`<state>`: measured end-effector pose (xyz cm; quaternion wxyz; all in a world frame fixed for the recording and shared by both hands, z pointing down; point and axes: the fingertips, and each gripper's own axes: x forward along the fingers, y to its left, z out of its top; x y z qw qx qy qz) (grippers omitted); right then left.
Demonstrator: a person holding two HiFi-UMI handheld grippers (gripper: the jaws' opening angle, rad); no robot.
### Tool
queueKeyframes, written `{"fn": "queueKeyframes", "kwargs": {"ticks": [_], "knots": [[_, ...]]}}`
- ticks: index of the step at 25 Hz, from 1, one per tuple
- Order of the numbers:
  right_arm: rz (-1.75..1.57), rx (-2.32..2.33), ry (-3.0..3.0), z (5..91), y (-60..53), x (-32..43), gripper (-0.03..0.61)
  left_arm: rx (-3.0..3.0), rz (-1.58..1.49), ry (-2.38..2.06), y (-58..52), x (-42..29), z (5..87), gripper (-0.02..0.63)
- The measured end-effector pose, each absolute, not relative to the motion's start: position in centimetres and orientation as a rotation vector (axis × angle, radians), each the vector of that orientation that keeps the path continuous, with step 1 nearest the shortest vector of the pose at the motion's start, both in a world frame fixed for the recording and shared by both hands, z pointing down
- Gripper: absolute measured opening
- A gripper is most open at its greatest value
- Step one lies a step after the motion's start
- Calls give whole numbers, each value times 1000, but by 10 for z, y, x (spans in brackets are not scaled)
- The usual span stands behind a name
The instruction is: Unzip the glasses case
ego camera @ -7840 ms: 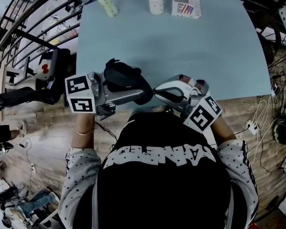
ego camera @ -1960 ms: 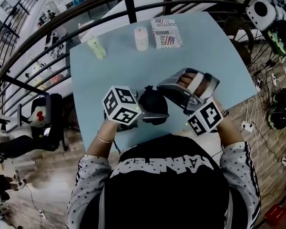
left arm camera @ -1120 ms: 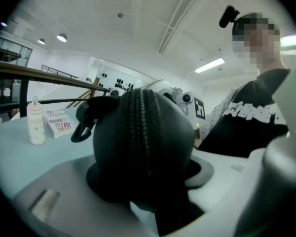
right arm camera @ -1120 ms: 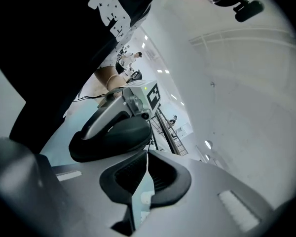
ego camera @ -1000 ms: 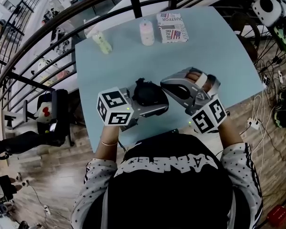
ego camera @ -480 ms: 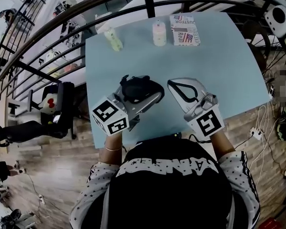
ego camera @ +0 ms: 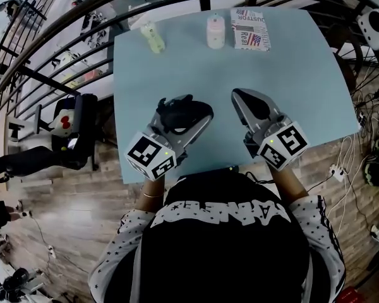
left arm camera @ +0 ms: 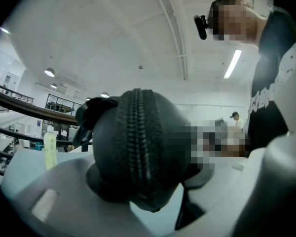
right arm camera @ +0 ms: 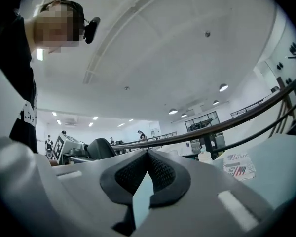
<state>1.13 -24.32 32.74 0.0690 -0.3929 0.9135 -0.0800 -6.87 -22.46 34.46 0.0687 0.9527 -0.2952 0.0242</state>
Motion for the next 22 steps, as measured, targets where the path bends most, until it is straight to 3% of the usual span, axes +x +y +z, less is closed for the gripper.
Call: {"fn": "queueKeyframes", "kwargs": {"ticks": [22], "knots": [[-248,-1098,2788,329,-236,-2,5,2905,185,-852,-211,-62,356,0]]}}
